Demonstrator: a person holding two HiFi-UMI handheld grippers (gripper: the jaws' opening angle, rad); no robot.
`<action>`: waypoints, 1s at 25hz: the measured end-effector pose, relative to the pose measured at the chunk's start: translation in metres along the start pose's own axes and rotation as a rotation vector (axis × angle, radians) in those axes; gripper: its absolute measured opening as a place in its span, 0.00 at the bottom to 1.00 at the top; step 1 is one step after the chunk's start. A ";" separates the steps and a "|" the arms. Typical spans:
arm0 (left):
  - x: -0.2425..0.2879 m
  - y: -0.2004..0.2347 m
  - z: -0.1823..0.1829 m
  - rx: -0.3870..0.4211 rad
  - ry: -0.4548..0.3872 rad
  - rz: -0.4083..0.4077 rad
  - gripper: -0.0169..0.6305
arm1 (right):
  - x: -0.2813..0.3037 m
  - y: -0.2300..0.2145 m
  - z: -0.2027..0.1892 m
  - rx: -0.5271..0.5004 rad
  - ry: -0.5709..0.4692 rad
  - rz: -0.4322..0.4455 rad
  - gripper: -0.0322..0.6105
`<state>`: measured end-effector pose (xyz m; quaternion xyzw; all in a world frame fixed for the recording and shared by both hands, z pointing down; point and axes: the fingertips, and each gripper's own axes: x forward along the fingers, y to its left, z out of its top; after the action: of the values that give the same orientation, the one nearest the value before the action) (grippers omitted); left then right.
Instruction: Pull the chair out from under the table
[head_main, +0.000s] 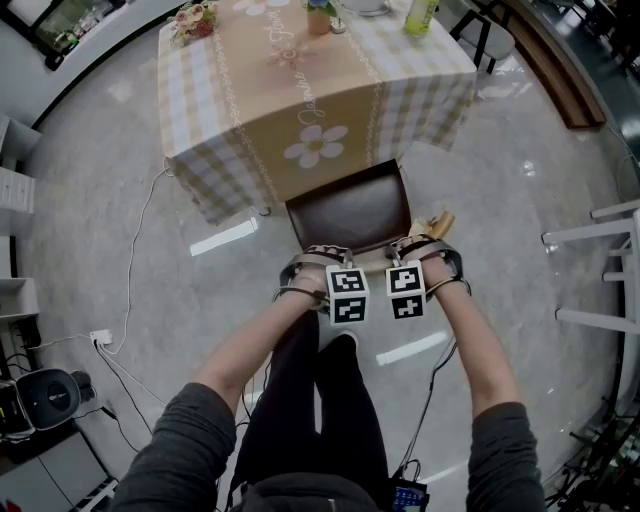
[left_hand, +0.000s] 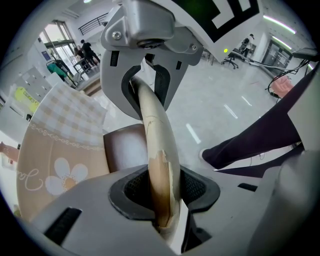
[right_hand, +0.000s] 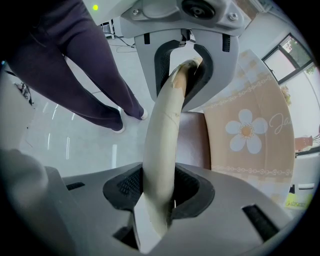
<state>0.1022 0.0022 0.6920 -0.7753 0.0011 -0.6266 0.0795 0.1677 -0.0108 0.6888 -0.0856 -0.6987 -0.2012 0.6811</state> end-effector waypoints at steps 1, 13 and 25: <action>0.000 -0.002 0.001 0.000 0.000 0.000 0.24 | 0.000 0.002 0.001 0.000 0.001 0.000 0.26; -0.001 -0.026 0.009 -0.001 0.008 0.016 0.24 | -0.004 0.028 0.006 0.005 0.001 -0.006 0.26; -0.003 -0.052 0.016 0.004 0.005 0.012 0.24 | -0.009 0.053 0.012 0.007 0.005 -0.002 0.26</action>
<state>0.1126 0.0557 0.6926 -0.7735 0.0048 -0.6281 0.0850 0.1785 0.0435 0.6892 -0.0819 -0.6977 -0.1996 0.6831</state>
